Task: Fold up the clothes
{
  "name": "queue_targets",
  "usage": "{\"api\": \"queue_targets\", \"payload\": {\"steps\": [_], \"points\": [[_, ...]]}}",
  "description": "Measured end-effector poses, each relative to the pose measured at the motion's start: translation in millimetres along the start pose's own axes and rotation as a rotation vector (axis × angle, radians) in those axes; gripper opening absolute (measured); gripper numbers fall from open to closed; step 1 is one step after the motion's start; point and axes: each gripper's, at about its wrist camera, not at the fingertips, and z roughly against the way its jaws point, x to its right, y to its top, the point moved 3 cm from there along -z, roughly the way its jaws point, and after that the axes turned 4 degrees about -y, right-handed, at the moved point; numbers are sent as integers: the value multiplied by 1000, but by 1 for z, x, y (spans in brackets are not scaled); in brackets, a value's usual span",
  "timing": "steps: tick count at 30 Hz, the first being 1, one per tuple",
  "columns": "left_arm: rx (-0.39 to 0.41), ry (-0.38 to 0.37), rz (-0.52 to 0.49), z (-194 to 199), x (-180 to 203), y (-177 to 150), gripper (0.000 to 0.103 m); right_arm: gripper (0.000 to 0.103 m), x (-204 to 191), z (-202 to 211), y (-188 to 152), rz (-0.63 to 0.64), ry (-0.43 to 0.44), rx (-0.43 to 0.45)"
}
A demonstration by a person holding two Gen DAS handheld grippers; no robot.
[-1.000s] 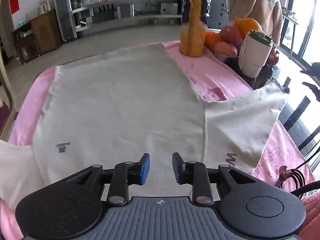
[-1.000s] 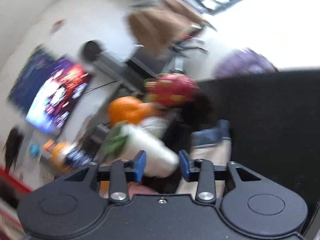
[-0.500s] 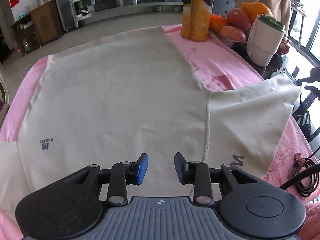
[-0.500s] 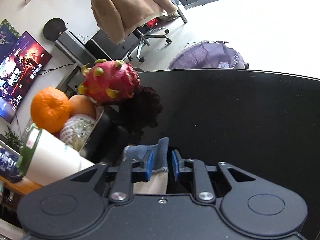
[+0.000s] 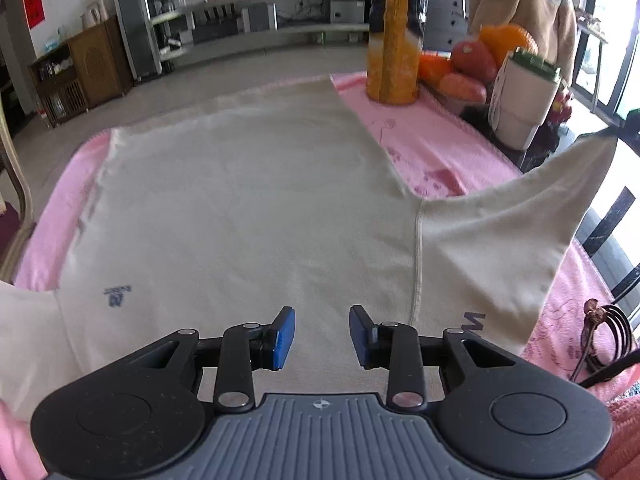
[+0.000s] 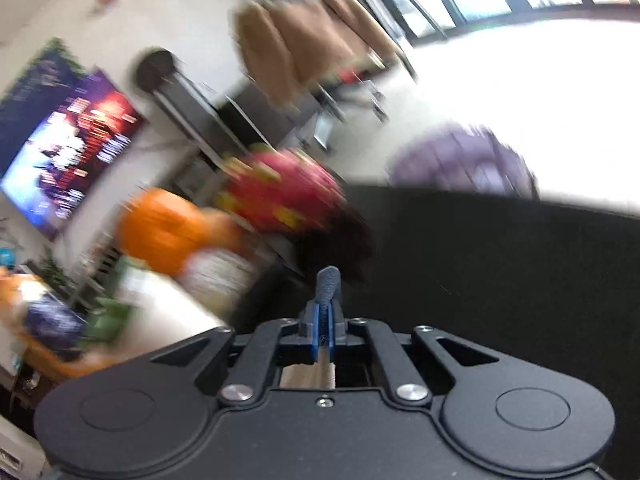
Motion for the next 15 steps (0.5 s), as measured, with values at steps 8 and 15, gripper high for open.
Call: {"api": "queue_targets", "payload": {"steps": [8,15], "points": [[101,-34,63,75,-52,-9,33,4,-125,167,-36,199,332,208],[193,1,112,135,-126,-35,35,4,-226,238,-123,479,453,161]]}}
